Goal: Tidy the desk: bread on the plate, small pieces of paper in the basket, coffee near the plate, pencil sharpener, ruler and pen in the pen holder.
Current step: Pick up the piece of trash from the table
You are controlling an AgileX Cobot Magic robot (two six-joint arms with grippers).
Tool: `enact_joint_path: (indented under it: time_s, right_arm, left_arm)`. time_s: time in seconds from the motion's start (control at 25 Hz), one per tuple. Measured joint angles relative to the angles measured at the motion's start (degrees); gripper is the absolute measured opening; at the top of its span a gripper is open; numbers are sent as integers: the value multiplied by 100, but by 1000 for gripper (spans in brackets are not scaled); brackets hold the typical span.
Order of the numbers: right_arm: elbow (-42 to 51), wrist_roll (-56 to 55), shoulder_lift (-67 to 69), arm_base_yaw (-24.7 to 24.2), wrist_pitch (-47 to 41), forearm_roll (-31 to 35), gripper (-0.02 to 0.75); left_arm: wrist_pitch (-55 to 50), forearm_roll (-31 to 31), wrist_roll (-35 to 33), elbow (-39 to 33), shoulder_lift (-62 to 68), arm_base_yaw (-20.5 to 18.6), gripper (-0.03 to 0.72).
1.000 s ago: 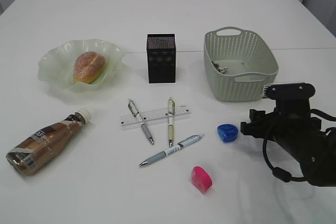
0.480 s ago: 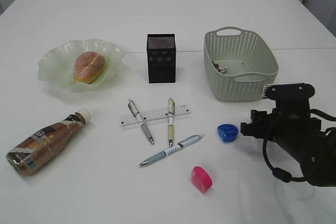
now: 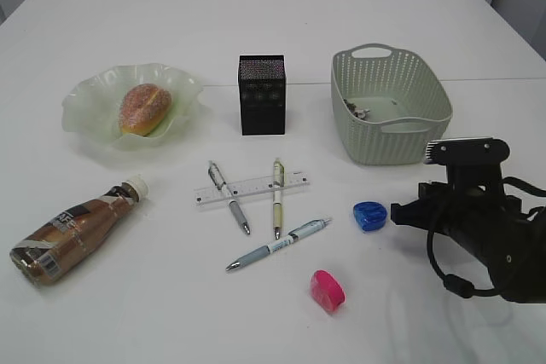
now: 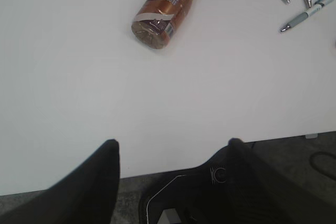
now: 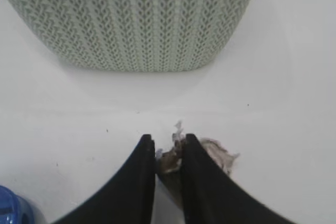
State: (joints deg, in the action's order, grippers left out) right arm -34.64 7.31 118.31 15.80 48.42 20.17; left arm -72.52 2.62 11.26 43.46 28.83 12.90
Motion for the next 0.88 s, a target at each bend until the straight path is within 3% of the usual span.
enact_joint_path:
  time_s: [0.16,0.4,0.88]
  right_arm:
    - [-9,0,0,0,-79,0,21]
    - [-34,10,-13,0,-245,0,13]
    - [-46,10,-802,0,-1972,60,13]
  left_arm:
    - [0,0,0,0,0,0,459]
    - [0,0,0,0,0,0,459]
    - [0,2,0,0,0,0,454]
